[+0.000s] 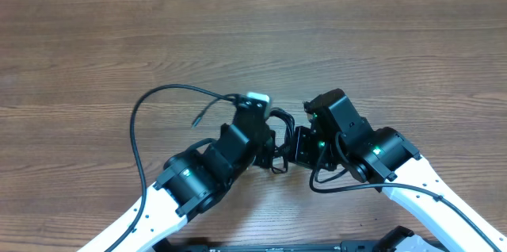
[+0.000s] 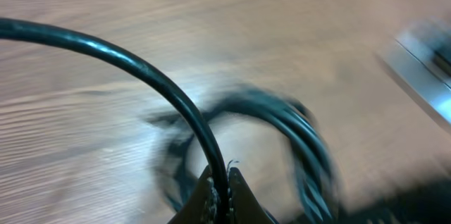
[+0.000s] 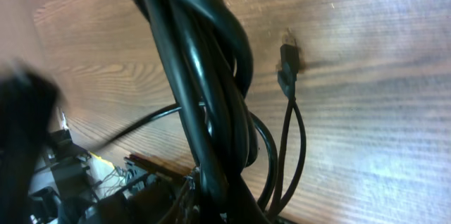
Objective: Untangle cables
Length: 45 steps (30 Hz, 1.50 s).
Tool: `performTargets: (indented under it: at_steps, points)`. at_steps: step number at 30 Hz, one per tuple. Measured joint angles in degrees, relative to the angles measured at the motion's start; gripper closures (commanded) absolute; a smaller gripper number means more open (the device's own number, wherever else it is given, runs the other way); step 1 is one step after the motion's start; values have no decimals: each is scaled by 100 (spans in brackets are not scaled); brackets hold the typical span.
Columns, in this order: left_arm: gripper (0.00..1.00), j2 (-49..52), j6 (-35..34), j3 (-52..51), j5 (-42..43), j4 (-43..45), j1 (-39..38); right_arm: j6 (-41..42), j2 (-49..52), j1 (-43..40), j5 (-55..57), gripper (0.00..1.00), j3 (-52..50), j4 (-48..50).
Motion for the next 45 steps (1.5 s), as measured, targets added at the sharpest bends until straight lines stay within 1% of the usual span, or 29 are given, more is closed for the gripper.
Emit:
performTargets:
  at_steps: [2, 5, 8, 13, 17, 20, 24, 29, 33, 45]
  points:
    - [96, 46, -243, 0, -404, 229, 59, 15, 0, 0, -44, 96, 0, -92]
    - [96, 46, -417, 0, -599, 695, 98, 24, 0, 0, -92, 96, 0, -105]
    - [96, 46, -501, 0, -549, 1178, 109, 22, 0, 0, -107, 96, 0, -109]
    - [96, 44, -654, 0, -446, 1539, 109, 26, 0, 0, -114, 96, 0, -107]
    - [96, 46, -785, 0, -358, 1285, 109, 105, 0, 0, -122, 96, 0, -90]
    - [96, 105, -890, 0, -129, 1032, 109, 214, 0, 0, -225, 96, 0, 85]
    - [96, 435, -994, 0, 234, 1021, 109, 286, 0, 0, -531, 96, 0, 393]
    - [96, 914, -1119, 0, 675, 1049, 109, 365, 0, 0, -678, 96, -2, 389]
    - [96, 1029, -1167, 0, 887, 957, 136, 457, 0, -4, -693, 96, -42, 332]
    - [96, 1029, -1152, 44, 1043, -98, 168, 509, 0, -2, -645, 96, -63, 317]
